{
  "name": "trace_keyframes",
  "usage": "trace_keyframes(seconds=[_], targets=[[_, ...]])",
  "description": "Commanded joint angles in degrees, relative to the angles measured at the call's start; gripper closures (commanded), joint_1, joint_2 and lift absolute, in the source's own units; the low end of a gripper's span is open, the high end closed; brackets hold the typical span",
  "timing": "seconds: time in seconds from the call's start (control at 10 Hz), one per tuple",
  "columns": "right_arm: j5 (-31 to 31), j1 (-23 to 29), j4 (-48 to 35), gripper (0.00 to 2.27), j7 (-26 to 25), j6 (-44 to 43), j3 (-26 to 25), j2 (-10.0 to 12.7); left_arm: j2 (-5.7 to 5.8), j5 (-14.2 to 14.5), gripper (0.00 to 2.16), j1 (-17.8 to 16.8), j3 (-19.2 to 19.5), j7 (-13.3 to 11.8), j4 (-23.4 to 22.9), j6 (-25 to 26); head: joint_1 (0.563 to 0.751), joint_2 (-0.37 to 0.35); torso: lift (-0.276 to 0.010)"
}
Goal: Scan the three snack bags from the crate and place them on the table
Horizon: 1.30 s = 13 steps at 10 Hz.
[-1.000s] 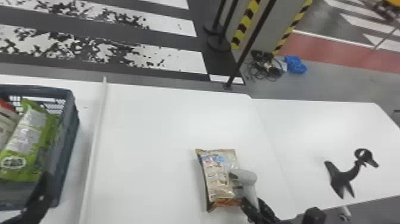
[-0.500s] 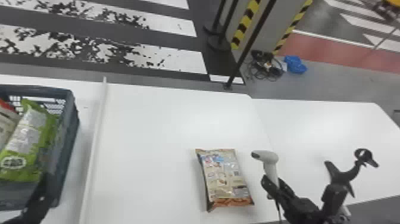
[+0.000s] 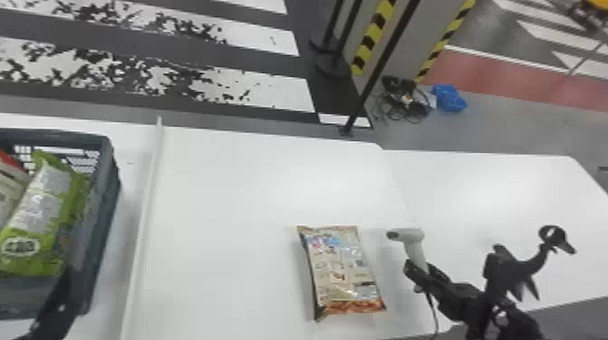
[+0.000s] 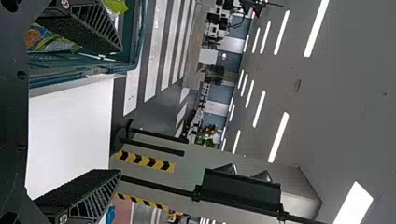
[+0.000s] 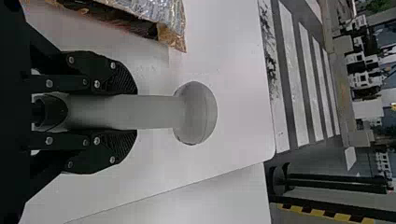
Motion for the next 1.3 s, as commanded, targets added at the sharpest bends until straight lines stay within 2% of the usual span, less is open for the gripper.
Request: trace_keyframes(seconds=[0.0, 0.1, 0.2, 0.3, 0.4, 0.5, 0.7, 0.9, 1.0, 1.2], targets=[[1.28, -1.27, 3.29, 2.20, -0.06, 0.54, 1.28, -1.04, 0.06, 0.01, 0.07, 0.01, 0.00, -0.03, -0.10, -0.02, 0.695, -0.350, -0.037], [1.63, -1.36, 3.64, 2.14, -0.06, 0.71, 1.45, -1.04, 0.06, 0.01, 0.07, 0.01, 0.00, -0.12, -0.10, -0.02, 0.695, -0.350, -0.037], [1.63, -1.53, 3.73, 1.97, -0.06, 0.89, 1.45, -1.04, 0.06, -0.08, 0.07, 0.01, 0.00, -0.21, -0.10, -0.02, 0.695, -0.350, -0.037], [1.54, -1.53, 3.73, 1.43, -0.06, 0.89, 1.45, -1.04, 0.06, -0.08, 0.07, 0.10, 0.00, -0.21, -0.19, -0.02, 0.695, -0.350, -0.037], [1.54, -1.53, 3.73, 0.25, -0.06, 0.89, 1.45, -1.04, 0.06, -0.08, 0.07, 0.10, 0.00, -0.30, -0.19, -0.20, 0.695, -0.350, -0.037], [1.37, -1.53, 3.73, 0.01, -0.14, 0.89, 1.45, -1.04, 0.06, 0.01, 0.07, 0.19, 0.00, -0.30, -0.28, -0.37, 0.695, -0.350, -0.037], [0.49, -0.83, 3.11, 0.03, -0.23, -1.75, 0.57, -0.69, 0.06, -0.08, 0.07, 0.28, 0.00, -0.30, -0.37, -0.73, 0.695, -0.350, -0.037], [-5.14, 4.88, -4.97, 0.04, 1.00, -3.51, -2.24, 0.37, -0.03, -0.25, 0.07, 0.37, -0.26, -0.21, -0.37, -0.55, 0.695, -0.350, -0.037], [-6.37, 5.94, -9.55, 0.04, 5.66, 3.70, -3.82, 1.07, -0.12, -0.61, 0.07, 0.37, -0.44, -0.12, -0.28, -0.55, 0.695, -0.350, -0.037], [-7.25, 4.97, -14.55, 0.05, 15.50, 21.10, -4.26, -0.07, -0.03, -1.66, 0.07, 0.37, -1.05, 0.06, -0.46, -0.55, 0.695, -0.350, -0.037]])
